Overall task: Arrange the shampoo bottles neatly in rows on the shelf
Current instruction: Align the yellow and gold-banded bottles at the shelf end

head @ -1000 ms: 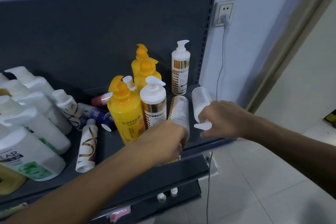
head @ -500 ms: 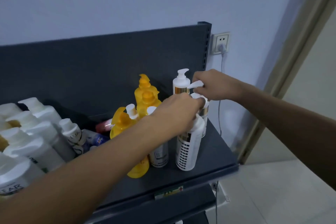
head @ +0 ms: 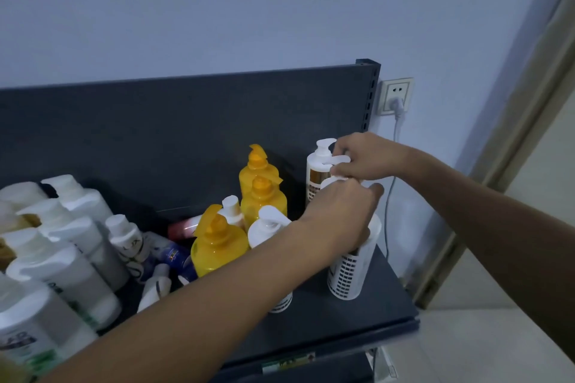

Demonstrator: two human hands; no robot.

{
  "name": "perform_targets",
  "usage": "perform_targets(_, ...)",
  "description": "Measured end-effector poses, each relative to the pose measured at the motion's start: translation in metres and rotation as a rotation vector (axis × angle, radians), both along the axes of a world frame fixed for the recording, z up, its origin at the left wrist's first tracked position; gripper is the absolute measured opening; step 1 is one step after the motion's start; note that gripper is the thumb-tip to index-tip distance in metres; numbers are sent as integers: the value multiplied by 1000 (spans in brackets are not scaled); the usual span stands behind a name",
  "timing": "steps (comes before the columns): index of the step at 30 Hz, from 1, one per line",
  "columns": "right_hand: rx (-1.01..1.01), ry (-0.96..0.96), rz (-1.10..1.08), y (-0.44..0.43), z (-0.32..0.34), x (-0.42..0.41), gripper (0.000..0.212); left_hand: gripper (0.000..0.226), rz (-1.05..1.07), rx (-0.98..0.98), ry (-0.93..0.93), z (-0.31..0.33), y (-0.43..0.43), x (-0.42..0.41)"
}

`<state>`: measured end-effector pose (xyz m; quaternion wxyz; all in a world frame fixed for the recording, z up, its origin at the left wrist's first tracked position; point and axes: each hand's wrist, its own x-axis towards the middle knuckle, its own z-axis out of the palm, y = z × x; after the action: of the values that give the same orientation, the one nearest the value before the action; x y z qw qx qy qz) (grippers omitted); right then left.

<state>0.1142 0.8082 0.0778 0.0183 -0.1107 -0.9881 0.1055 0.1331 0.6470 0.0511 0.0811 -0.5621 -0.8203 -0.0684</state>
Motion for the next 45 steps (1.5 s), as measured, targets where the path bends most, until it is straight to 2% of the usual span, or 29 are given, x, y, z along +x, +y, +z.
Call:
perform_targets(5, 4, -70, 28, -3, 16, 1, 31, 48, 30, -1, -5, 4, -19, 2)
perform_targets(9, 102, 51, 86, -24, 40, 9, 39, 22, 150, 48, 76, 33, -63, -14)
perform_targets(11, 83, 63, 124, -44, 50, 16, 35, 20, 224, 78, 108, 51, -96, -31)
perform_targets(13, 29, 24, 190, -68, 57, 23, 33, 24, 303, 90, 107, 63, -128, -48)
perform_targets(16, -28, -39, 272, -105, 55, 27, 37, 41, 432, 4, 66, 59, -164, -65)
perform_targets(18, 26, -68, 295, -125, 41, 23, 43, 50, 505, -27, -7, 49, -175, -71)
perform_targets(20, 114, -106, 306, -142, 23, 21, 50, 49, 545, -16, -127, 42, -180, -70)
perform_targets(22, 180, -129, 308, -153, 6, 22, 49, 45, 552, -7, -221, 37, -181, -66)
perform_targets(27, 130, -33, 274, -154, 4, 31, 35, 21, 565, 27, -174, 34, -176, -59)
perform_targets(30, 103, -23, 270, -146, 6, 42, 29, 21, 541, 17, -206, 38, -171, -56)
perform_targets(34, 66, -87, 262, -129, 7, 67, 32, 22, 490, -8, -221, 37, -163, -51)
perform_targets(38, 46, -150, 169, -113, 12, 92, 19, 27, 492, -17, -236, 38, -152, -48)
perform_targets(45, 1, -177, 41, -85, 14, 124, 16, 19, 471, -4, -269, 40, -132, -43)
